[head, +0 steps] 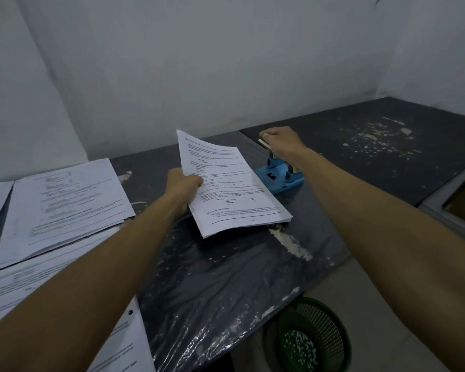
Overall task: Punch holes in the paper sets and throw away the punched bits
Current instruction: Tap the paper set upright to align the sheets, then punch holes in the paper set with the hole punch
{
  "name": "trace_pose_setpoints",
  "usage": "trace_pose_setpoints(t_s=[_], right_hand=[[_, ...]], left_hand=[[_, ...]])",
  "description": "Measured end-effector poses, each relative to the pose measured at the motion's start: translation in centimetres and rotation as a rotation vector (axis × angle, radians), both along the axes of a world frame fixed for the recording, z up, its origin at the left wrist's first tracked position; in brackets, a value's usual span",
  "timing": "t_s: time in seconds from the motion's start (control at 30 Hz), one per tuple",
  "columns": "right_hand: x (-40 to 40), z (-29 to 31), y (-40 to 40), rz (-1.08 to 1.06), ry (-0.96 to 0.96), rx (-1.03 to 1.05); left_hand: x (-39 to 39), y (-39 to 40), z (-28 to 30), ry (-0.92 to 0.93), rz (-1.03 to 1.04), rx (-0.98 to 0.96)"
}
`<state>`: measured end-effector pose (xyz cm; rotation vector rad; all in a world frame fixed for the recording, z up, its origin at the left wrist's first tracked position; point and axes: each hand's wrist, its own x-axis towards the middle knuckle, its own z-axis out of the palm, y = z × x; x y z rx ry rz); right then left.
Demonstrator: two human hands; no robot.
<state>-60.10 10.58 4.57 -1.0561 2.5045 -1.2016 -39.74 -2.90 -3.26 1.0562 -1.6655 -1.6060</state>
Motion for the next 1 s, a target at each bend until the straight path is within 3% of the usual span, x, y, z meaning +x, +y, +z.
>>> trace_pose_setpoints(t_s=[0.13,0.43,0.8,1.0], right_hand=[[-0.6,-0.4,-0.5,0.037,-0.056,0.114],[-1.8,-1.5,-0.5,0.102,-0.164,0.164],[-2.0,-1.7,-0.3,0.112,-0.203,0.218],[-2.4,-1.6,-0.8,0.104,-0.116,0.270]], left_hand=[[-1.7,0.8,-0.8,0.012,-0.004,0.045],[-4.7,2.6,-1.8,0.053,0.016,0.095],[-6.3,3.2,-2.2,0.073,0.000,0.100],[-6.7,3.5,-2.7,0.099,-0.015,0.100]])
